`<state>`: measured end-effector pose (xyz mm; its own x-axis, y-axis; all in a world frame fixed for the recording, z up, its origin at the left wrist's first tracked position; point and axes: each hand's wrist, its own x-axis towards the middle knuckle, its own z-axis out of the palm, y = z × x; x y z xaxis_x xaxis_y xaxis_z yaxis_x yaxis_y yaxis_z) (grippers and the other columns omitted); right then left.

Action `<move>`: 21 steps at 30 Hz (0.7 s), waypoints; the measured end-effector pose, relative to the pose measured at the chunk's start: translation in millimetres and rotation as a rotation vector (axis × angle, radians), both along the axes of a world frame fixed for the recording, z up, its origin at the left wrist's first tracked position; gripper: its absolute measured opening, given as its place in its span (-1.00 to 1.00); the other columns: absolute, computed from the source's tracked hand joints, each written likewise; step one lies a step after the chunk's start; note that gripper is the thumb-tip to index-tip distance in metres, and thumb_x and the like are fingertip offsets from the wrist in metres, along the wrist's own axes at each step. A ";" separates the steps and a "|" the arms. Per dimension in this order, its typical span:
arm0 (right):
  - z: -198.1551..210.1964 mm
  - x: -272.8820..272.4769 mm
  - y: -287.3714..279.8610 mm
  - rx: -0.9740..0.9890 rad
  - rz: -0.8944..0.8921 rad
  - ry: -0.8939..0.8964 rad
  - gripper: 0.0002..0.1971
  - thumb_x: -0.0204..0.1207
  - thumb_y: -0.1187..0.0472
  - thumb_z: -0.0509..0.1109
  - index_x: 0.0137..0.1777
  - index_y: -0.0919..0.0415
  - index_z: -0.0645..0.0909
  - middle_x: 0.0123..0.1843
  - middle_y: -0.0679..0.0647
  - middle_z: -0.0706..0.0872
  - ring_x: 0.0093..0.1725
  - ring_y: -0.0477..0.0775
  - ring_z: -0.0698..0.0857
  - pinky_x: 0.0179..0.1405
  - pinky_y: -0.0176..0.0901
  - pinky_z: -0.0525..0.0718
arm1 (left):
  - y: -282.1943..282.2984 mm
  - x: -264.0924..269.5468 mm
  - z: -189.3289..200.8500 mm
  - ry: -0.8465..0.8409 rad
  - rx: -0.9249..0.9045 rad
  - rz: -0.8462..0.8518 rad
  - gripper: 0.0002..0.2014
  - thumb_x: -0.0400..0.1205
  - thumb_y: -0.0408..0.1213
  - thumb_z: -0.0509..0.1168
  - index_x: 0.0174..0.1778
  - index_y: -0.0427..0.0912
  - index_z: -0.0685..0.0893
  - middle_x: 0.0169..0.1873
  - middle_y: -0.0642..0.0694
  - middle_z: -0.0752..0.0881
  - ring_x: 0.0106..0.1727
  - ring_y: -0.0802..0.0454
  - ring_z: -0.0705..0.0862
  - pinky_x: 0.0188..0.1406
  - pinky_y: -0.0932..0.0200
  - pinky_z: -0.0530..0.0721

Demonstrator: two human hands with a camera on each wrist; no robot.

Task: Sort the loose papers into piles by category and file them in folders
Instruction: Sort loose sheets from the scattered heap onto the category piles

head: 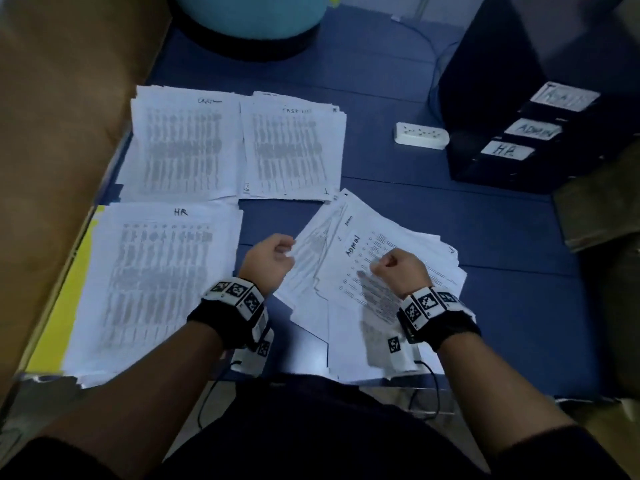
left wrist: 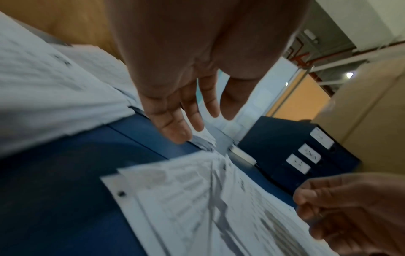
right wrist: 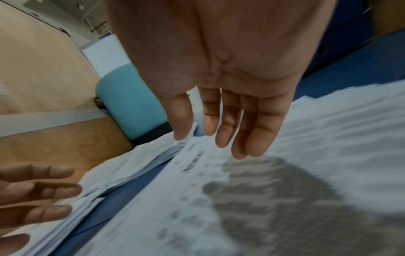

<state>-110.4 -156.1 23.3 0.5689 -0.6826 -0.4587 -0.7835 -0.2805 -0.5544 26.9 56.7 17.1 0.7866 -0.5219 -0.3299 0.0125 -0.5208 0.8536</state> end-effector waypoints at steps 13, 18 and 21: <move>-30.7 -45.6 -112.3 -0.269 0.294 0.410 -0.23 0.32 -0.02 0.64 0.46 0.06 0.35 0.49 0.14 0.40 0.47 0.26 0.38 0.34 0.20 0.44 | -82.8 -57.8 -46.2 -0.078 0.396 -0.080 -0.25 0.41 -0.18 0.54 0.51 -0.01 0.39 0.42 -0.15 0.39 0.45 -0.22 0.34 0.44 -0.16 0.36; -36.2 -51.8 -119.7 -0.212 0.315 0.327 -0.57 0.56 0.18 0.43 0.40 0.14 0.46 0.31 0.19 0.61 0.28 0.27 0.57 0.17 0.03 0.47 | -85.6 -56.7 -47.4 -0.055 0.408 -0.060 -0.21 0.41 -0.15 0.55 0.55 0.05 0.35 0.44 -0.15 0.34 0.48 -0.25 0.27 0.43 -0.22 0.32; -25.6 -59.6 -128.7 -0.039 0.207 0.098 -0.91 0.61 0.28 0.35 0.08 0.19 0.61 -0.05 0.13 0.72 -0.04 0.20 0.67 -0.24 -0.18 0.46 | -84.6 -55.2 -51.5 -0.034 0.389 -0.043 -0.17 0.38 -0.13 0.57 0.56 0.04 0.33 0.40 -0.15 0.36 0.43 -0.22 0.36 0.37 -0.10 0.35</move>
